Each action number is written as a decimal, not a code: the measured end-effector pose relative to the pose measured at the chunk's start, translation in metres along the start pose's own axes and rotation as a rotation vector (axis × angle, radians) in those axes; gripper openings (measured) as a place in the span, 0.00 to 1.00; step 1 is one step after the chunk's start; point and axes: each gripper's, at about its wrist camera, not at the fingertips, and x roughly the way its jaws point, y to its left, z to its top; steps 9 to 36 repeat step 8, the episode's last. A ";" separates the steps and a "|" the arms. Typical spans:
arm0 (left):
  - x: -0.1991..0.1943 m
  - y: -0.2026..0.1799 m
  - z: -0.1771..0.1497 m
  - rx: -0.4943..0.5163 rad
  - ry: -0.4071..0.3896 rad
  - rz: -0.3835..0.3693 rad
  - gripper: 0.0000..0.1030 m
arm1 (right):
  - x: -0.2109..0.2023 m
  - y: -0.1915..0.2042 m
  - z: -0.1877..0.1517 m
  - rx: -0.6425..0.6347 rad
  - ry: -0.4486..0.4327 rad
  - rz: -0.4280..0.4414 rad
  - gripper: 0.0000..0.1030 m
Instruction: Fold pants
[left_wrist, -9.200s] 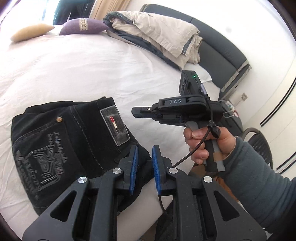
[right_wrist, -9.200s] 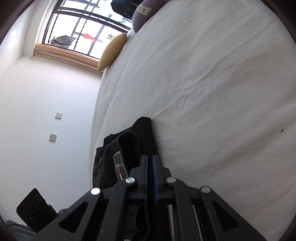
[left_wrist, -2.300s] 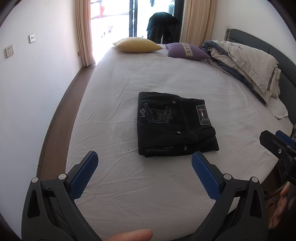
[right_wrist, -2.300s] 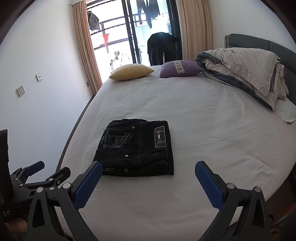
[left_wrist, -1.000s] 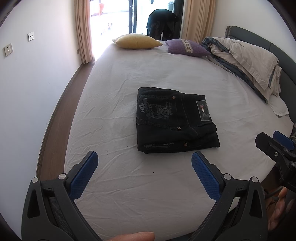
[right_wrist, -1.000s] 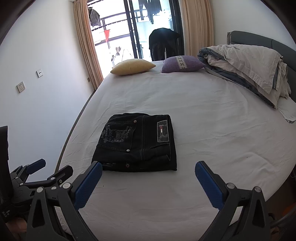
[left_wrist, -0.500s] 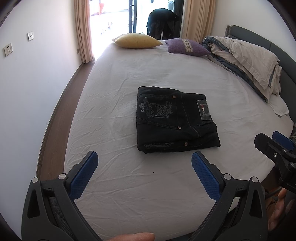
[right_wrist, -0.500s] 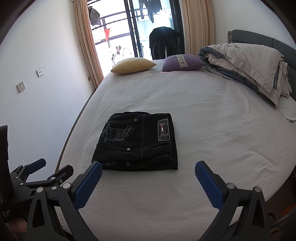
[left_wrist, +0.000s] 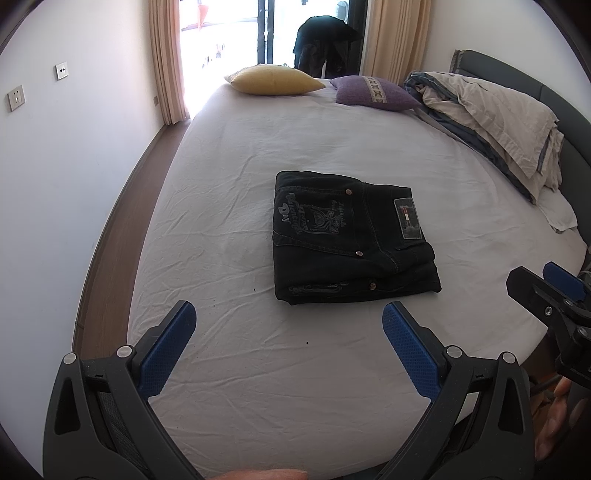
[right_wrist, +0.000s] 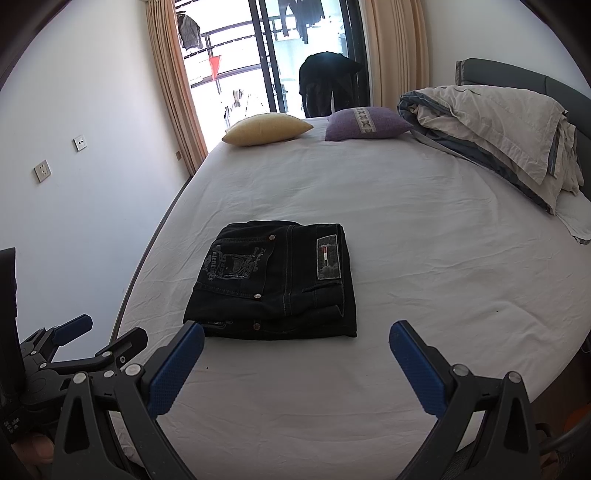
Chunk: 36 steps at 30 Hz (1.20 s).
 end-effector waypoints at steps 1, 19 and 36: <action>0.000 0.000 0.000 0.001 0.000 0.000 1.00 | 0.000 0.001 -0.003 0.000 0.002 0.000 1.00; 0.002 0.001 -0.001 0.015 -0.010 0.006 1.00 | 0.003 0.000 -0.010 0.001 0.010 0.006 1.00; 0.002 0.001 -0.001 0.015 -0.010 0.006 1.00 | 0.003 0.000 -0.010 0.001 0.010 0.006 1.00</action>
